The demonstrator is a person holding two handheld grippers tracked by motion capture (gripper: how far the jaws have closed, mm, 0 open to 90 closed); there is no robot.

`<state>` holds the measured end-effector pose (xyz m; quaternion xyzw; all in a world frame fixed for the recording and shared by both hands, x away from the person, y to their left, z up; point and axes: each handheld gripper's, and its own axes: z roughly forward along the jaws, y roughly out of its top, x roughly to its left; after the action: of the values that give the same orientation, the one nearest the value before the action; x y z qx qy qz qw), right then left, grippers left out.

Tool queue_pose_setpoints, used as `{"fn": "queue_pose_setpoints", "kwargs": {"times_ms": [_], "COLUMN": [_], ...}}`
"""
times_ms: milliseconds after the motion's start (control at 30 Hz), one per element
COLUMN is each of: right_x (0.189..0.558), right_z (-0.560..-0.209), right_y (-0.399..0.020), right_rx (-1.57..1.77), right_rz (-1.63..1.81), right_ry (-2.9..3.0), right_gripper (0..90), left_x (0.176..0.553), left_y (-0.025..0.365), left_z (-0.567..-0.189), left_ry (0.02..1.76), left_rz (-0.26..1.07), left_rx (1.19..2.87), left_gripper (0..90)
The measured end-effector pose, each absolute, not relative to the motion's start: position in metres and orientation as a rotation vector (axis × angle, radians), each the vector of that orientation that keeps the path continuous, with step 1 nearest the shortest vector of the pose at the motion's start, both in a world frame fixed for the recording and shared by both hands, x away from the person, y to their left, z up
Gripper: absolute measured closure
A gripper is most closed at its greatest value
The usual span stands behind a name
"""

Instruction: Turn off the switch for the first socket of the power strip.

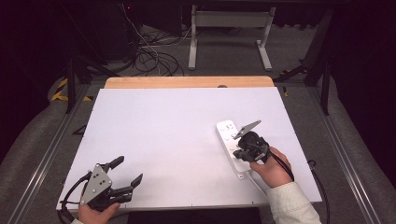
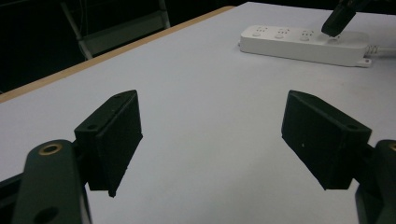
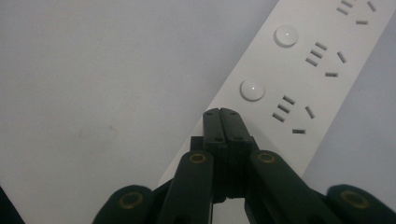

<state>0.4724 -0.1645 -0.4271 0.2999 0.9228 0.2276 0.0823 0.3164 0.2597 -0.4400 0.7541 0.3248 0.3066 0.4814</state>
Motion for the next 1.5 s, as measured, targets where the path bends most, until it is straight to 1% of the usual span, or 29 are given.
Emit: {"fn": "queue_pose_setpoints", "kwargs": {"times_ms": [667, 1500], "right_x": [0.4710, 0.4700], "right_z": [-0.4340, -0.4368], "right_y": [-0.1625, -0.1674], "right_rx": [0.893, 0.897], "right_rz": [0.657, 0.710], "right_ry": [2.754, 2.749], "right_gripper": [90.0, 90.0], "left_x": [0.3159, 0.3156], "left_y": [0.2594, 0.2595], "left_z": [-0.4397, -0.4398], "left_ry": [0.791, 0.788], "left_rz": [0.749, 0.748], "left_rx": [1.842, 1.843], "left_gripper": [20.6, 20.6]}}
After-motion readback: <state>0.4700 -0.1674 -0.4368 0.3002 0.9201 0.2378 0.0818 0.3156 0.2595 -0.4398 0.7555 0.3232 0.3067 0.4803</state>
